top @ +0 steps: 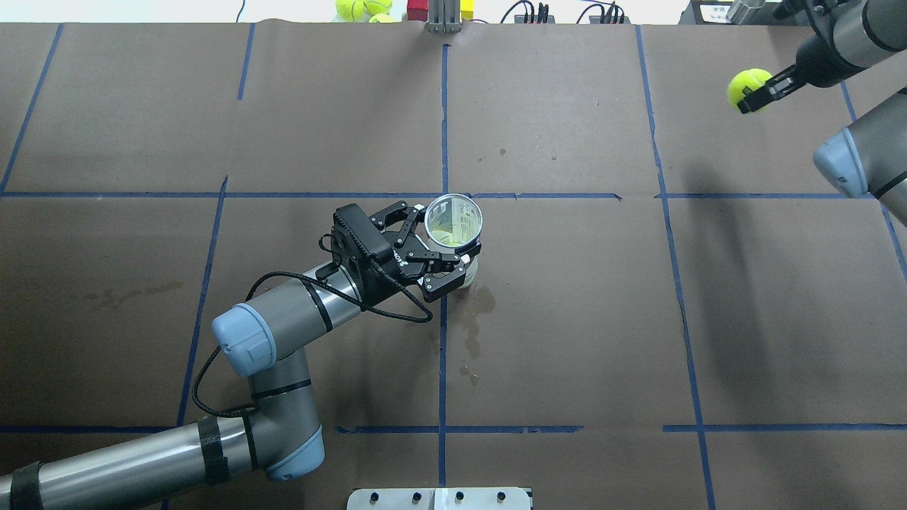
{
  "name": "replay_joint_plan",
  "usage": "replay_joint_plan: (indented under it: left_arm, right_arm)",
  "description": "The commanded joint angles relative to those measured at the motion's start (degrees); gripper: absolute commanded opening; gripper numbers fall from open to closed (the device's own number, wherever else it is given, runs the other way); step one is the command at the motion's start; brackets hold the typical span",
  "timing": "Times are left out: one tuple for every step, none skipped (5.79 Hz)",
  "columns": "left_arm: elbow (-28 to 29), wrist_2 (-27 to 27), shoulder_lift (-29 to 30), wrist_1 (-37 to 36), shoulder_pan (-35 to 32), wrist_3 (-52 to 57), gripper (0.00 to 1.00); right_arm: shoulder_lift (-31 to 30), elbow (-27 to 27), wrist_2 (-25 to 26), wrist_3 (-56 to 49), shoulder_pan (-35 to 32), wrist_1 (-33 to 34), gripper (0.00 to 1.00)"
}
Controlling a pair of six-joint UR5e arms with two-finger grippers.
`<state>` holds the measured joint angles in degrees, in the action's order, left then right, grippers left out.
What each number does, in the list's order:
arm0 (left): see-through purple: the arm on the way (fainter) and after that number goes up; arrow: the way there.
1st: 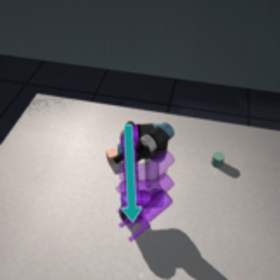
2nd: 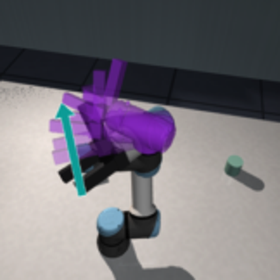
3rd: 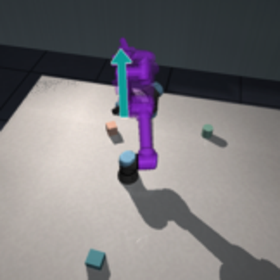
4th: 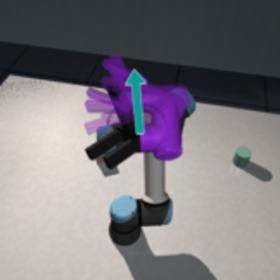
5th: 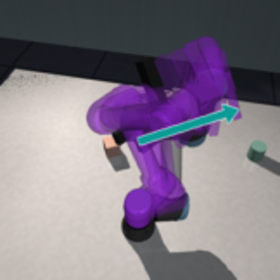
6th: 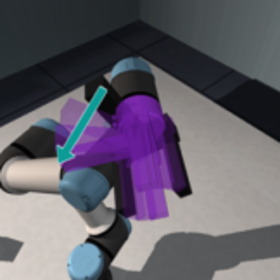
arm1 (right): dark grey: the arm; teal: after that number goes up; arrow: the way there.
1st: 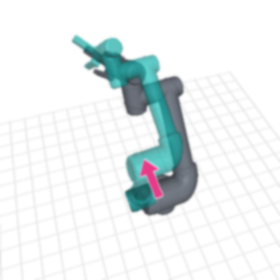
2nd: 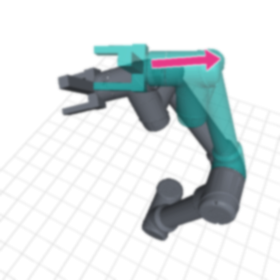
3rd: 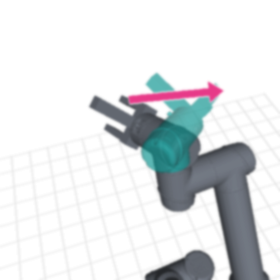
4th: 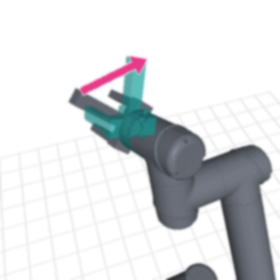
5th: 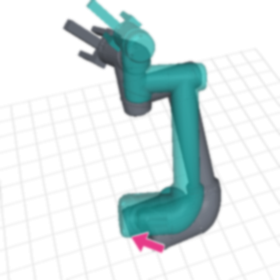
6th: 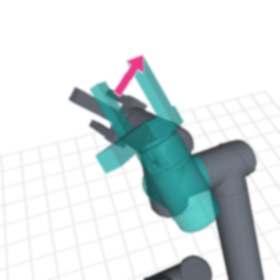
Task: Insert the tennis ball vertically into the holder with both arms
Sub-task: 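Carry the second ball with the right gripper over the can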
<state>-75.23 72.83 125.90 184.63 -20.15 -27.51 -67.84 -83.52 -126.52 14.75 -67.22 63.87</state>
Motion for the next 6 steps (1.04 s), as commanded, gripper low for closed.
replay_joint_plan:
  left_arm:
    - [0.00,0.03,0.14,-0.06,0.02,0.00,0.89]
    - [0.00,-0.06,0.31,-0.15,0.02,0.00,0.89]
    - [0.00,0.03,0.31,-0.15,0.02,0.00,0.89]
    - [0.00,-0.06,0.40,-0.23,0.11,0.00,0.89]
    - [0.00,-0.06,0.40,-0.41,0.11,0.00,0.89]
    - [0.00,-0.06,0.49,-0.50,0.11,0.00,0.89]
  right_arm:
    - [1.29,-15.97,0.40,9.66,4.09,15.82,0.01]
    - [2.70,-22.41,1.27,14.82,6.90,22.11,0.01]
    - [4.80,-25.35,4.59,22.09,11.37,23.74,0.01]
    - [7.87,-28.68,7.14,28.60,16.11,27.41,0.01]
    - [11.55,-32.37,12.39,33.54,21.90,33.10,0.01]
    - [15.85,-33.54,16.79,38.11,27.00,38.12,0.01]
